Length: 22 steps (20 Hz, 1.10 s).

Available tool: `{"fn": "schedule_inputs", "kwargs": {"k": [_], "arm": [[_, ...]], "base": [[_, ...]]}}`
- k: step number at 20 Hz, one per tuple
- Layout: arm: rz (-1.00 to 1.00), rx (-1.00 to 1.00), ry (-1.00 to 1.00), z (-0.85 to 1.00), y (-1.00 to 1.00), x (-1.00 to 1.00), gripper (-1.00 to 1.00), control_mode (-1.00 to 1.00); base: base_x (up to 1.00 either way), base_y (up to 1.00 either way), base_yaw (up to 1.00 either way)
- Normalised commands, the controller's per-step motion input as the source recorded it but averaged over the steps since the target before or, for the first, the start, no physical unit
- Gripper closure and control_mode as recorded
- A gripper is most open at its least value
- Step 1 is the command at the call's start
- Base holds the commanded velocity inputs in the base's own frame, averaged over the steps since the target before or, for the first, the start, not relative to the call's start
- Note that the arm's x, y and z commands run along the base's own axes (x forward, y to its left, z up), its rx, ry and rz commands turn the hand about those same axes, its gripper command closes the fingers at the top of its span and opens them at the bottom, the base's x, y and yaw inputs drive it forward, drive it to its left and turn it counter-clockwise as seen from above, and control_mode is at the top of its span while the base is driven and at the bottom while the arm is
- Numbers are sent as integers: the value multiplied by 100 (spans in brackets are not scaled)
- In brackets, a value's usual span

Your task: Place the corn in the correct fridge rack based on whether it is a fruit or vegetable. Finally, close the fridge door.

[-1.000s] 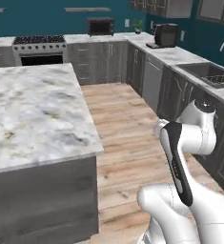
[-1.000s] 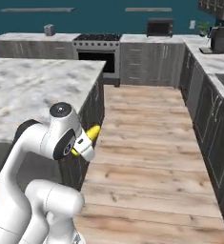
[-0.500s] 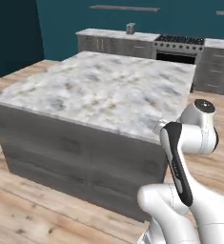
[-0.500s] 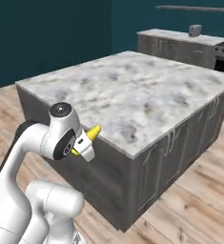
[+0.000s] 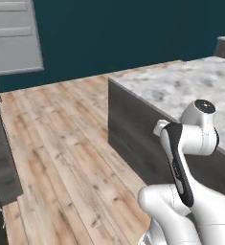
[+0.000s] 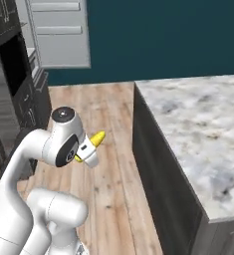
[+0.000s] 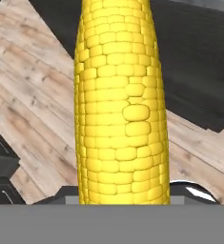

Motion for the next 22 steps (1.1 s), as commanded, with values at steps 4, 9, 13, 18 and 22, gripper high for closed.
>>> {"fn": "schedule_inputs", "kwargs": {"k": [4,9,13,18,22], "arm": [[0,0,0,0,0,0,100,100],[0,0,0,0,0,0,100,100],[0,0,0,0,0,0,100,100],[0,0,0,0,0,0,100,100],[0,0,0,0,0,0,100,100]], "base": [[87,-6,62],[100,-2,26],[100,-1,19],[100,-40,14],[100,-57,4]]}}
